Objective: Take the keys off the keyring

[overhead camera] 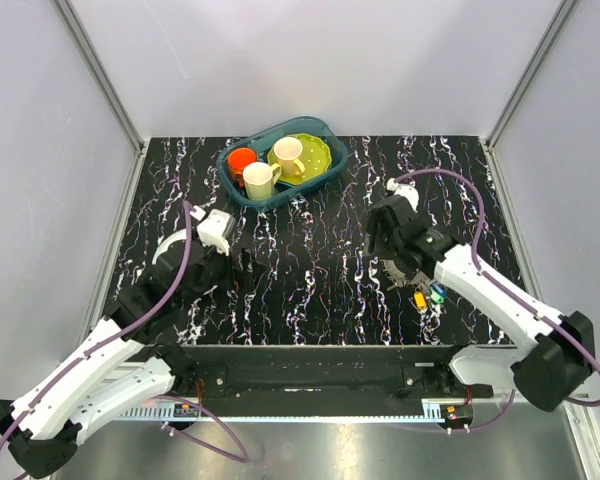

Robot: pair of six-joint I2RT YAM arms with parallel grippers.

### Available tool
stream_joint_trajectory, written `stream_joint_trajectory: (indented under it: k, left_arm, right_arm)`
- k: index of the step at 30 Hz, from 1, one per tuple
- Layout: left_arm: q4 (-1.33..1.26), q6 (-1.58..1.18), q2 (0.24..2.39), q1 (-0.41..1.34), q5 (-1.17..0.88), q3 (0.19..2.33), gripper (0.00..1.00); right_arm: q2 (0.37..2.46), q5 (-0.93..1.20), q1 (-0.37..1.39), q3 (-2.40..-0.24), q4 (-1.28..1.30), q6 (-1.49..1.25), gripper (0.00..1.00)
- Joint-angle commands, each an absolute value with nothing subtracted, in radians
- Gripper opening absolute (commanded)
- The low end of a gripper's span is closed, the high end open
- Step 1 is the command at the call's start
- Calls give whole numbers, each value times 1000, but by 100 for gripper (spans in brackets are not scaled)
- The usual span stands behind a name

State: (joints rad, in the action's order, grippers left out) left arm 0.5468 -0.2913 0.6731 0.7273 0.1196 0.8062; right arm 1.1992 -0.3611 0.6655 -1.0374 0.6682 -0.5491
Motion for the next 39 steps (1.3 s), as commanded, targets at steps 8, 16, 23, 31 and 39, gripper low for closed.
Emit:
stream_joint_trajectory:
  k: [8, 16, 23, 31, 39]
  left_arm:
    - [512, -242, 637, 729, 150, 804, 99]
    - [514, -236, 644, 729, 153, 804, 99]
    - [512, -233, 643, 729, 164, 804, 99]
    - [515, -235, 640, 729, 163, 802, 99]
    - [518, -235, 634, 729, 178, 801, 99]
  right_arm:
    - [1409, -41, 347, -1028, 600, -388, 55]
    - [1554, -37, 307, -1043, 591, -385, 50]
    - [1673, -22, 284, -1052, 581, -440, 43]
    - [1695, -3, 284, -1031, 549, -486, 40]
    - [1704, 57, 284, -1017, 529, -512, 19]
